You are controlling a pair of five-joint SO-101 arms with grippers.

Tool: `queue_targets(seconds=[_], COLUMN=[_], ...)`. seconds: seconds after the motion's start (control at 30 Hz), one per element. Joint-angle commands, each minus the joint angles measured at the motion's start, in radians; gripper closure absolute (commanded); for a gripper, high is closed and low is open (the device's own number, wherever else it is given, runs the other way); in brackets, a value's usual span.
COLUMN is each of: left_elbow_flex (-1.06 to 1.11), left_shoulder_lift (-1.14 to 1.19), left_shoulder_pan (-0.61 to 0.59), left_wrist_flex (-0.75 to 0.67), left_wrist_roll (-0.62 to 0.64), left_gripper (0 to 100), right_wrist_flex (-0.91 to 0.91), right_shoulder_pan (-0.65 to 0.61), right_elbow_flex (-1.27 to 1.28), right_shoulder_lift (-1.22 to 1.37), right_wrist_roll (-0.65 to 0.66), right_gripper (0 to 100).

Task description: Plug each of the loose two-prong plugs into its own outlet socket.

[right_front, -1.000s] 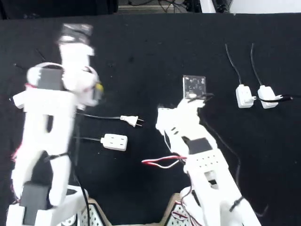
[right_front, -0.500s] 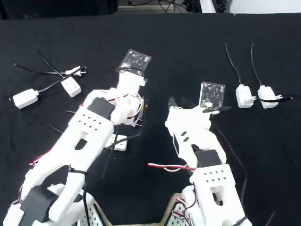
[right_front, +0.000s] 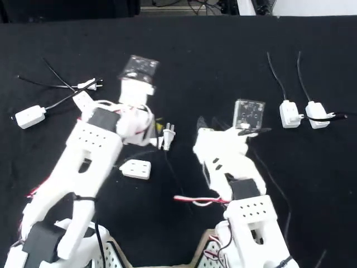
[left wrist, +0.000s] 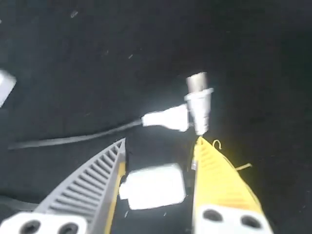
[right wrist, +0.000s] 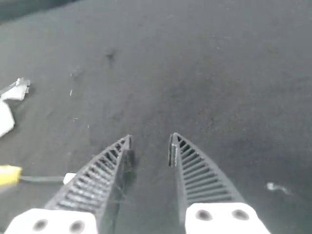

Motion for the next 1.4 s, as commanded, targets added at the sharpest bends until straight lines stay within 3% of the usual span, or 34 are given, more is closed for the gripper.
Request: queue_targets(seconds=[0.0,0.13,0.27,0.47,0.7,0.93,1.07,1.37], left_elbow_flex=[-0.101,0.010,0.182,0.397,0.541,0.561,0.561,0.561], left_shoulder_lift=[-0.035,-0.026,-0.038,-0.038,-0.035,-0.029,-0.031,-0.029], left_shoulder_pan=[-0.157,-0.348,-0.441,-0.444,-0.446,-0.446,-0.446,-0.450], left_wrist_flex=[0.123,0.089,-0.034,-0.245,-0.419,-0.463,-0.462,-0.462], left_wrist_roll=[-0.071,-0.120,-0.120,-0.118,-0.117,0.011,0.014,0.014], left_gripper=[78,78,78,78,78,78,78,78], right_wrist_flex=[-0.031,-0.031,-0.091,-0.150,-0.149,-0.149,-0.144,0.071], right_shoulder_pan=[-0.072,-0.124,-0.146,-0.187,-0.233,-0.230,-0.196,-0.129], right_elbow_flex=[-0.001,-0.001,-0.031,-0.206,-0.389,-0.486,-0.495,-0.564], right_shoulder_lift=[-0.025,-0.018,0.105,0.499,0.782,0.929,0.954,0.947], right_wrist_roll=[-0.002,-0.002,-0.006,-0.015,-0.161,-0.164,-0.164,-0.158], right_gripper=[87.9,87.9,87.8,87.8,87.8,87.8,87.8,87.8])
